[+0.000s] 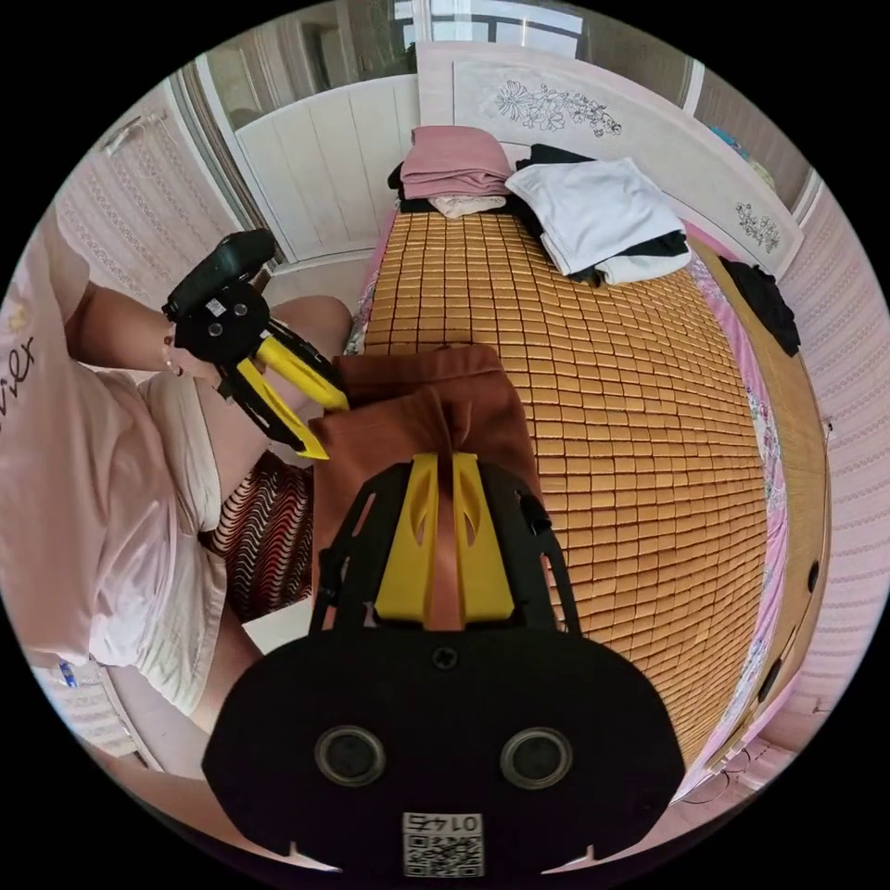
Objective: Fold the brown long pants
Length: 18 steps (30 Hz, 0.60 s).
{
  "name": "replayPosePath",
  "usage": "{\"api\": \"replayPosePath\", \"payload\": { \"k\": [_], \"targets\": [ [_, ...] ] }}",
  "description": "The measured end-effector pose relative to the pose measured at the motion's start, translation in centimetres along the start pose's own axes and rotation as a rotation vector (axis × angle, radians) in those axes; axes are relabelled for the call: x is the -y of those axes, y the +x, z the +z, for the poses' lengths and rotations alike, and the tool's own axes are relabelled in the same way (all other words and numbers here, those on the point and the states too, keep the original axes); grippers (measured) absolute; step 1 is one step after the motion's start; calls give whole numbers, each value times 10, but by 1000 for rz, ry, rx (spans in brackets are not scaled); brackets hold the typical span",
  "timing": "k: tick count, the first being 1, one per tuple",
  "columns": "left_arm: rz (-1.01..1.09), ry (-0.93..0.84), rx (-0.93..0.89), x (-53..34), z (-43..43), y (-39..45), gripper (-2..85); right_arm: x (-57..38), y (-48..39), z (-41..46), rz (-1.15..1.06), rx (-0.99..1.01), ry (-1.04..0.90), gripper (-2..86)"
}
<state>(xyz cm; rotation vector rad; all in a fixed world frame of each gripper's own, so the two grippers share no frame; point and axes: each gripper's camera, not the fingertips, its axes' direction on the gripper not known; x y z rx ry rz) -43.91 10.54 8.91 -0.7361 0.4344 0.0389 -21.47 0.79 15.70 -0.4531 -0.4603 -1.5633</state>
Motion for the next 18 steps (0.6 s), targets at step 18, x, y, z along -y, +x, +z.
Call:
{"api": "replayPosePath", "payload": {
  "k": [18],
  "targets": [
    [-9, 3, 81, 18, -54, -12, 57, 30, 48, -50, 186, 78, 159, 43]
  ]
}}
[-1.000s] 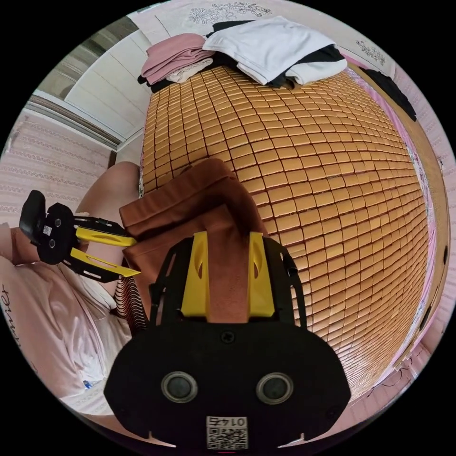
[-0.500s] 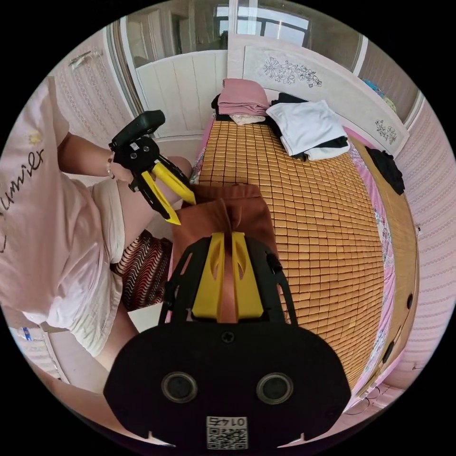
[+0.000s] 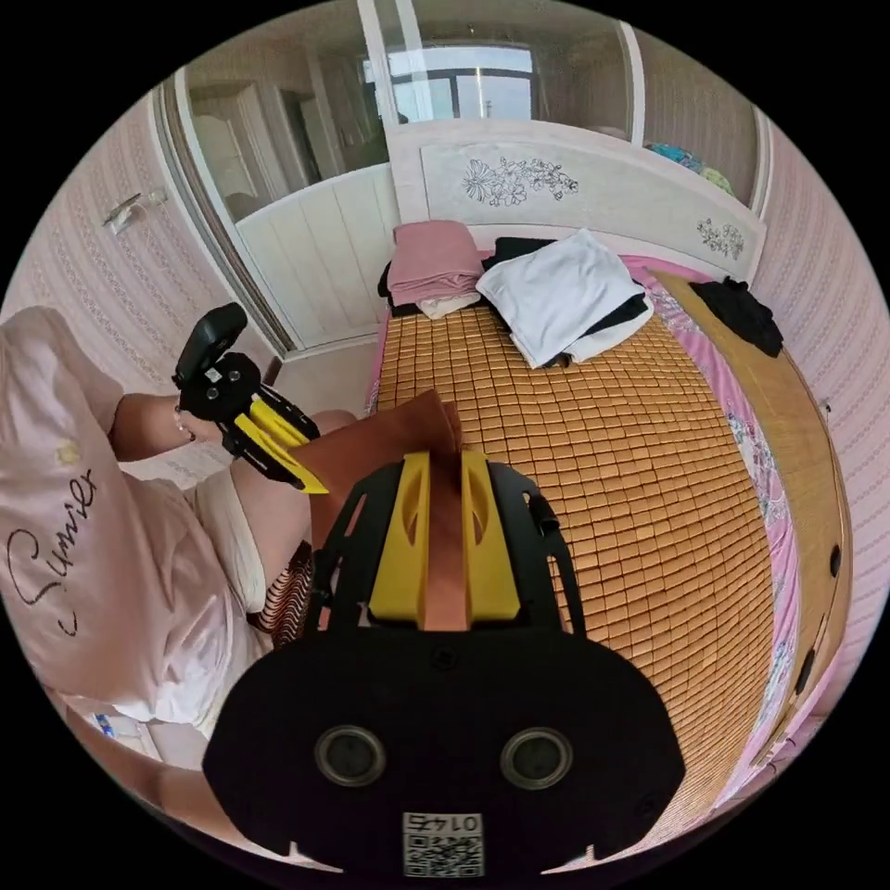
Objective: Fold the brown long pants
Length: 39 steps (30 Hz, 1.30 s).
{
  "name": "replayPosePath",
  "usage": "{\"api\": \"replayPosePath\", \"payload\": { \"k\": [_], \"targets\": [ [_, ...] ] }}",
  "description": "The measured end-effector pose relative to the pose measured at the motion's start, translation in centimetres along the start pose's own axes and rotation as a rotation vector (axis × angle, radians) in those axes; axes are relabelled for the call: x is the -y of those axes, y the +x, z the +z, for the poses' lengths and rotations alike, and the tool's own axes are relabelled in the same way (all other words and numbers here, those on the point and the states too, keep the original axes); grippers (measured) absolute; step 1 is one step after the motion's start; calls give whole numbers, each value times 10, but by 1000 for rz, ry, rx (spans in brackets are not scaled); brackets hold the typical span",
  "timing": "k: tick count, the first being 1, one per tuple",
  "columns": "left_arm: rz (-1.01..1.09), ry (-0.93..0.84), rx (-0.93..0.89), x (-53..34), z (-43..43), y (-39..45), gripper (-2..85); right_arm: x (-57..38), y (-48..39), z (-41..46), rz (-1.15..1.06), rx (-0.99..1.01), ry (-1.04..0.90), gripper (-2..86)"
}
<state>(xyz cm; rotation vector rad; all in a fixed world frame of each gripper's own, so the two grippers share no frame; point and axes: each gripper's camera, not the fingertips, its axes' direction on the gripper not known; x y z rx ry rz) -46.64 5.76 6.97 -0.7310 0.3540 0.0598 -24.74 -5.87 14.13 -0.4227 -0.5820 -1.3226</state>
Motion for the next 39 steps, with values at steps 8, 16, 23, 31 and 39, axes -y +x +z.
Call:
{"api": "replayPosePath", "payload": {
  "k": [8, 16, 23, 31, 39],
  "targets": [
    [-190, -89, -94, -8, 48, -40, 67, -116, -1, 49, 389, -189, -248, -8],
    [-164, -123, 80, -17, 34, -21, 71, -233, -61, 66, 653, -284, -327, -10],
    [21, 51, 49, -18, -1, 38, 27, -212, -62, 49, 719, -308, -247, -10],
    [354, -91, -125, 26, 106, 156, -8, -193, -51, 102, 675, -264, -364, -9],
    [424, -173, 28, 28, 157, 192, -7, -112, 2, 85, 476, -83, -405, -8]
  ]
}}
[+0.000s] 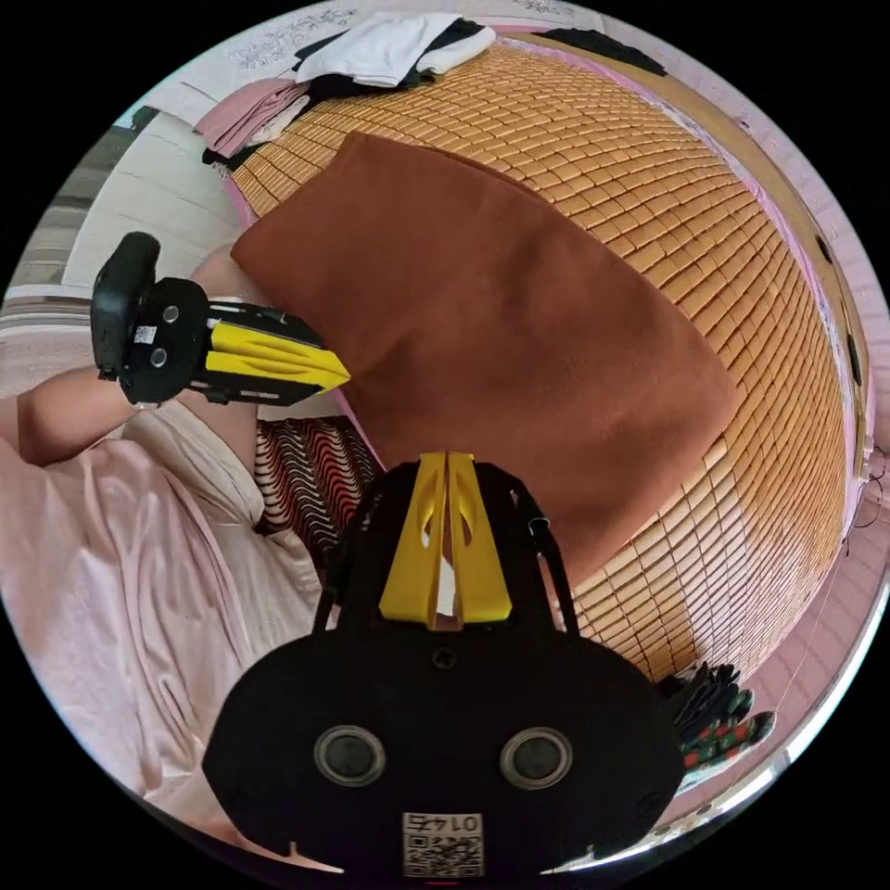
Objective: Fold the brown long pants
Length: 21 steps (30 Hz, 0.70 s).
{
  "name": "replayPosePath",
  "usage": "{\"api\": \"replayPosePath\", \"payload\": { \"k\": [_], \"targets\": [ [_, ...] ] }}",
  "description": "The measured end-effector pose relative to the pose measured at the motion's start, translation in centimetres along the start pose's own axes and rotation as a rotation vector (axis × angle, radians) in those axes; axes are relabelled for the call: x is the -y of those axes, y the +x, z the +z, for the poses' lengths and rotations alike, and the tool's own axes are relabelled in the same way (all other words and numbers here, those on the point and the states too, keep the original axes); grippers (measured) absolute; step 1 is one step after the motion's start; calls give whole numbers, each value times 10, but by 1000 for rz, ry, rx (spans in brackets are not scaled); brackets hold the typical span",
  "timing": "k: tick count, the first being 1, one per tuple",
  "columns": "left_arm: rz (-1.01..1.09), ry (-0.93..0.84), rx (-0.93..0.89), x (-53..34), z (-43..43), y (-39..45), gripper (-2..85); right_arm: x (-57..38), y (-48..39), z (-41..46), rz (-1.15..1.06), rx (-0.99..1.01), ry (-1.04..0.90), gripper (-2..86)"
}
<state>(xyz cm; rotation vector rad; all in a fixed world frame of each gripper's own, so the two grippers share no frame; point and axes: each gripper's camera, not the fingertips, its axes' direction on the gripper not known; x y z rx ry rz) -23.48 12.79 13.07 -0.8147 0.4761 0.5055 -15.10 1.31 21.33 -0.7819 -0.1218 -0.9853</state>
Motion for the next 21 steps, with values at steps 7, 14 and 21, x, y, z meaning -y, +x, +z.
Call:
{"api": "replayPosePath", "payload": {
  "k": [7, 14, 21],
  "targets": [
    [61, 17, 49, 37, 6, 29, -8, 152, 7, 20, -27, -154, 8, -6],
    [24, -19, -44, 57, 23, 28, -9, 226, 14, 32, -115, -158, -220, -6],
    [-124, 92, 47, 101, 12, -3, -10, 267, 28, 62, -92, -151, -275, -6]
  ]
}}
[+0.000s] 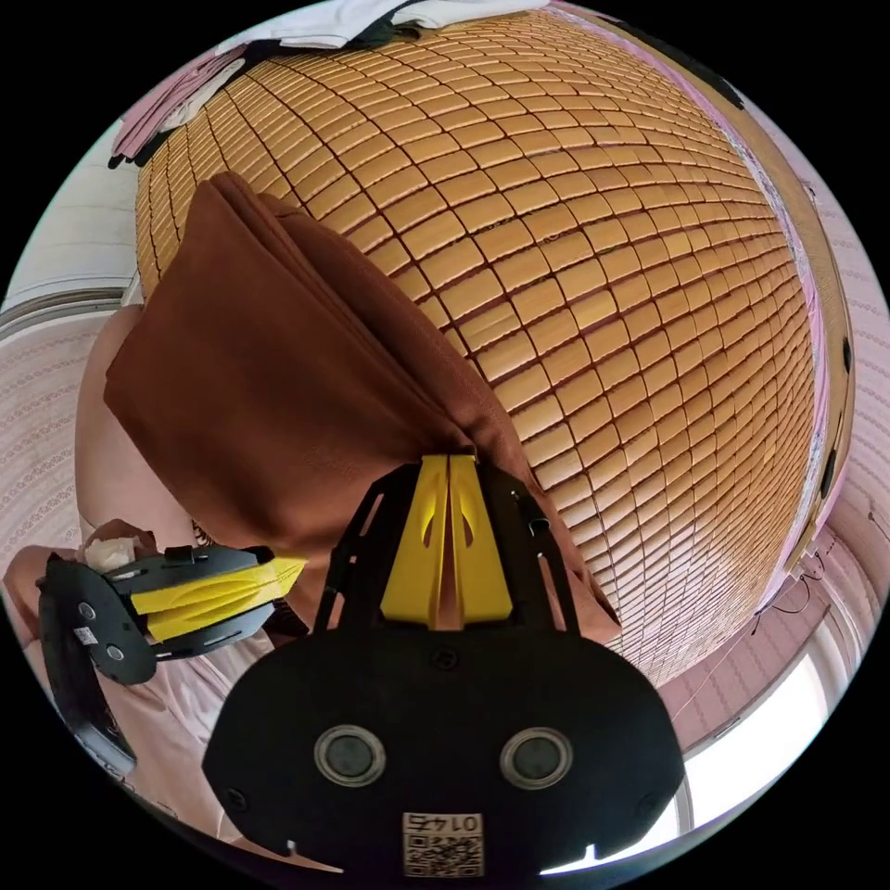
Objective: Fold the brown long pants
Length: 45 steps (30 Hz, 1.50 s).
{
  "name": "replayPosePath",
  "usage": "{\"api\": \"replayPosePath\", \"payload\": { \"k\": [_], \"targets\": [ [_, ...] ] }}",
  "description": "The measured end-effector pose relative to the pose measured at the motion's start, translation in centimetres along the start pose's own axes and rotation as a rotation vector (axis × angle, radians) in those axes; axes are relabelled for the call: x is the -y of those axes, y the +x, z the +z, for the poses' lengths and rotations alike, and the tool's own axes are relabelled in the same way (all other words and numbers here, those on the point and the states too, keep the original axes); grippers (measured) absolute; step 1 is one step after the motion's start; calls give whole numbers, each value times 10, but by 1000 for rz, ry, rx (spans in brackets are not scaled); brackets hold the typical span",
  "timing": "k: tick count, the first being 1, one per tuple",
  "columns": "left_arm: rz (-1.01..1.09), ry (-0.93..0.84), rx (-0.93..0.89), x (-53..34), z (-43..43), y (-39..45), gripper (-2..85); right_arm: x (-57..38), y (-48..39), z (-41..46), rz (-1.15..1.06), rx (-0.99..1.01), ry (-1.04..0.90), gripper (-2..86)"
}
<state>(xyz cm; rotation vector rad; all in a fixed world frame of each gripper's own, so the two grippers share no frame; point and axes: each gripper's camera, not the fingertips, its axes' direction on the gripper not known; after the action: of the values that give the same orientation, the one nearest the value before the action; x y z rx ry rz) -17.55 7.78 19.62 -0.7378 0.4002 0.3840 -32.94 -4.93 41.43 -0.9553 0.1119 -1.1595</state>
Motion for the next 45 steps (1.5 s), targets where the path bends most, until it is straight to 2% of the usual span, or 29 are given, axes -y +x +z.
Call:
{"api": "replayPosePath", "payload": {
  "k": [3, 7, 11, 13, 15, 17, 21, 26, 30, 33, 35, 36, 38, 41, 45],
  "targets": [
    [85, -107, -12, 26, 36, 2, -10, 13, 0, 6, -38, -10, -42, -7],
    [240, -208, -79, 43, 29, 17, -10, 23, 3, 17, -63, -6, -78, -8],
    [447, -289, 15, 39, 27, 55, -10, 25, 7, 30, -77, 6, -95, -9],
    [538, -320, -28, 39, 21, 70, -10, 22, 7, 37, -82, 3, -92, -9],
    [549, -309, -57, 41, 20, 80, -10, 17, 8, 45, -87, 1, -85, -9],
    [595, -375, 45, 37, 47, 91, -10, 10, 12, 56, -85, 16, -76, -9],
    [536, -368, 4, 47, 47, 90, -10, -7, 18, 76, -74, 39, -57, -10],
    [585, -357, 47, 41, 52, 107, -10, -44, 21, 110, -45, 39, -6, -9],
    [516, -356, -16, 51, 49, 97, -9, -80, 31, 135, 36, 88, 62, -9],
    [377, -281, -112, 57, 27, 77, -8, -151, 39, 150, 135, 159, 335, -8],
    [322, -193, -175, 62, 4, 62, -6, -255, 49, 155, 273, 288, 673, -5],
    [323, -179, -174, 65, 0, 59, -5, -286, 49, 159, 317, 299, 744, -3],
    [320, -134, -131, 87, -10, 52, -1, -406, 46, 190, 542, 263, 906, 9],
    [309, -71, -125, 136, -11, 50, 24, -517, 44, 257, 830, 303, 887, 105],
    [287, -98, -162, 211, 9, 65, 77, -573, 34, 332, 945, 405, 732, 169]
  ]
}}
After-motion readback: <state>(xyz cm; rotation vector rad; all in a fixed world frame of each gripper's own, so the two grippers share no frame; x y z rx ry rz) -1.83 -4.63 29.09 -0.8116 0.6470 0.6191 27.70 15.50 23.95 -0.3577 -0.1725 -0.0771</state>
